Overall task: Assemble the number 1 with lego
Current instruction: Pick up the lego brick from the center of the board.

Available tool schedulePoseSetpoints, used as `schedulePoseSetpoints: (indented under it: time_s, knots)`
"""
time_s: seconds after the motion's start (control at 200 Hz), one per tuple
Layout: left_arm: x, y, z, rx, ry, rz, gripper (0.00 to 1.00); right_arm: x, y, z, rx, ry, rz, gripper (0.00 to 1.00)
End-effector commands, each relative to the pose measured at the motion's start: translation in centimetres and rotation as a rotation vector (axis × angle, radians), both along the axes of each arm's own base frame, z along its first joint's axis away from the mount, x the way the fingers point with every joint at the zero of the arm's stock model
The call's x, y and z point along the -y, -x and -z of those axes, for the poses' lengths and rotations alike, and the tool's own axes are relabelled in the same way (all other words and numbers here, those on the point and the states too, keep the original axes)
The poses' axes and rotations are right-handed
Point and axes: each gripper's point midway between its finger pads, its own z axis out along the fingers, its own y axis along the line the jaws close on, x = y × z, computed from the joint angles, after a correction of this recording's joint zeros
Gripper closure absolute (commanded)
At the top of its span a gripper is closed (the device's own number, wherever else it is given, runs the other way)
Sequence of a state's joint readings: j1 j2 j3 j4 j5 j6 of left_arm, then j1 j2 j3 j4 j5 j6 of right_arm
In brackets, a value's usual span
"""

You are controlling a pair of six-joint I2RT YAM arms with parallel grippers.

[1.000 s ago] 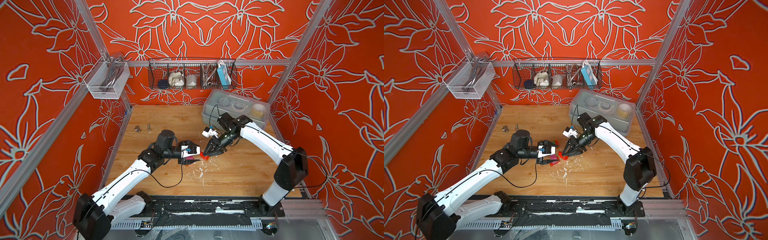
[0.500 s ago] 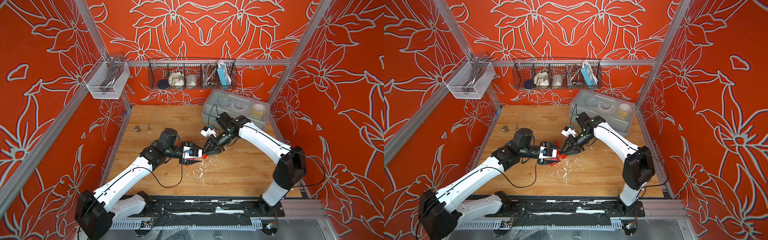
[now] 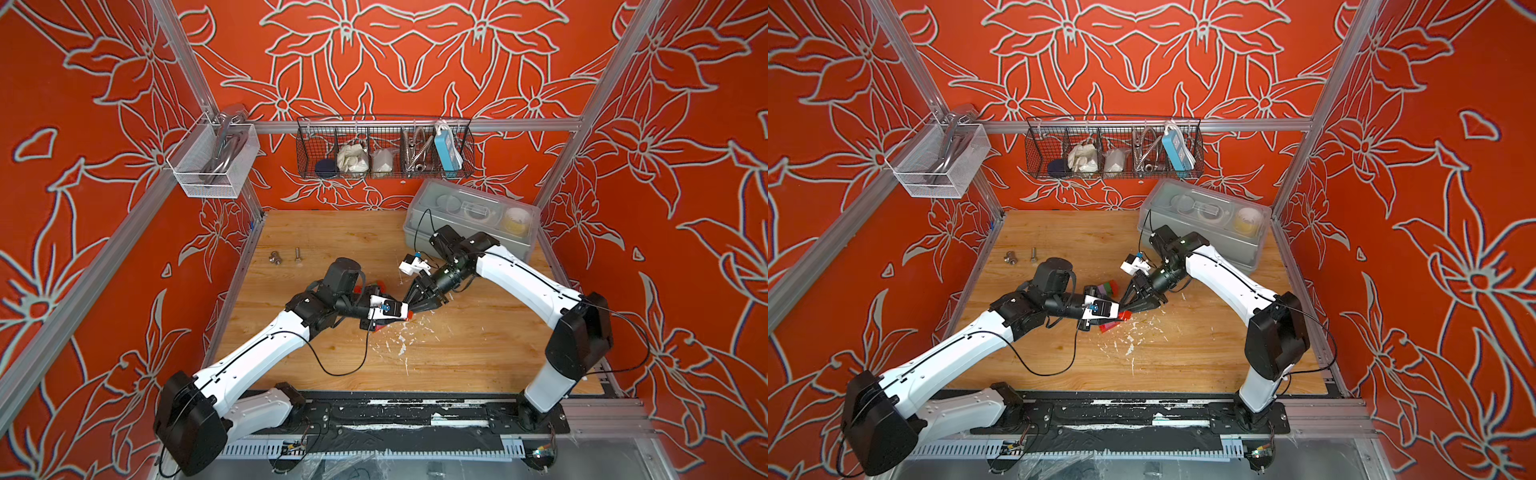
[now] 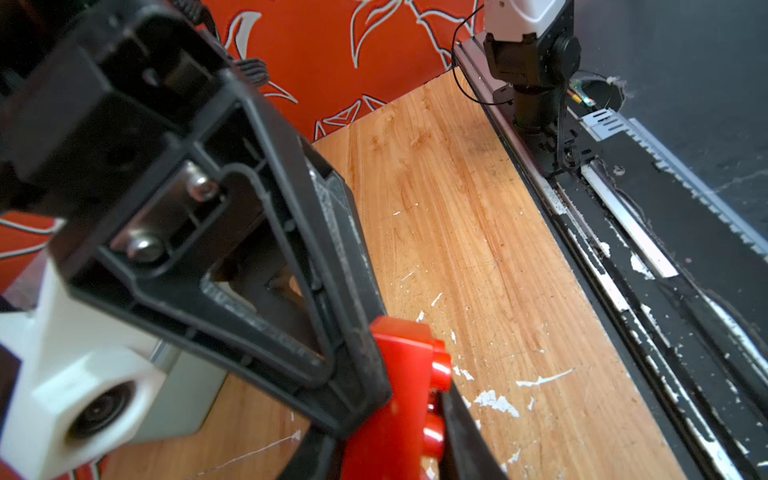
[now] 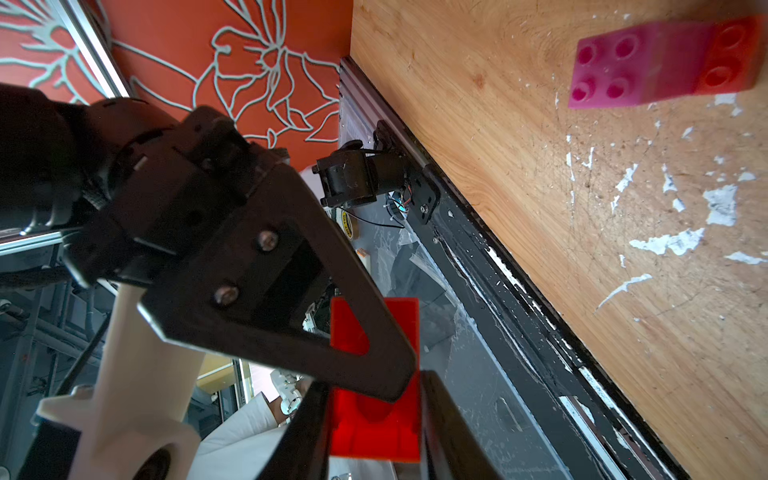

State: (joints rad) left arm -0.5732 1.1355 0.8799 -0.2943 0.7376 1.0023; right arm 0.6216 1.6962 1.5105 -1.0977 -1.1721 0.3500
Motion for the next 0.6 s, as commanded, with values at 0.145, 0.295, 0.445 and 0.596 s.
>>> schedulePoseSetpoints:
  time_s: [0.145,0.295,0.445,0.596]
  knots:
    - [-0.4,0.4,-1.0,-0.038,0.014,-0.048,0.85,-1.4,-3.8,-2.6,0.012,-0.026,0.112,0.45]
    - [-0.3,0.2,-2.6,-0.204,0.102,-0.152,0.88,0.4,-9.1,-4.6,0.068,0.015,0.327,0.32]
    - [1.0,-0.9,-4.0,-0.504,0.256,-0.319,0.9,5.4,-11.6,-3.8,0.143,0.171,0.51,0.29]
    - [2.4,-3.2,-2.6,-0.815,0.296,-0.59,0.91,8.8,-10.6,-1.5,0.239,0.313,0.533,0.31]
